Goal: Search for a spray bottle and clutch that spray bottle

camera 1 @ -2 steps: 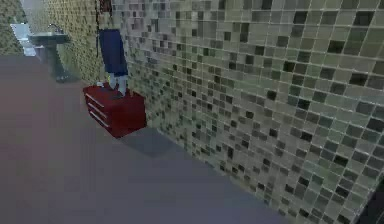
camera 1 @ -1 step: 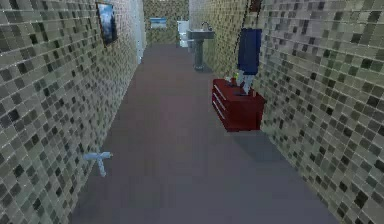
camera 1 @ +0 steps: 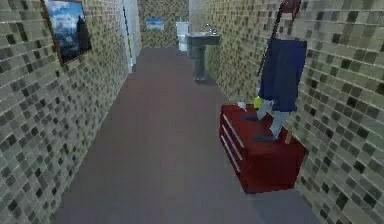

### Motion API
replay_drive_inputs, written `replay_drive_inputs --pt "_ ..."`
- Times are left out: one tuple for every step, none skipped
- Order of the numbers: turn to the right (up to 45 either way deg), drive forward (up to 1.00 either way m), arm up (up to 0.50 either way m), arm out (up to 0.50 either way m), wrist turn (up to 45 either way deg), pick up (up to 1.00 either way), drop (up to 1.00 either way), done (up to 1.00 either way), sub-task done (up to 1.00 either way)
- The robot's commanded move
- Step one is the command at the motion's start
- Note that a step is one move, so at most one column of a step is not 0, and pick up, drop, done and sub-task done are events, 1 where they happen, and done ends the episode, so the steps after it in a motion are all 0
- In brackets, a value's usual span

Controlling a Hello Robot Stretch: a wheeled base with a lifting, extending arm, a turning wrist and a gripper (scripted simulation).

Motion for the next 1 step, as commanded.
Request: replay_drive_inputs --pt "-3.0 0.00 0.00 0.00 0.0 0.00 0.00 0.00 0.00"
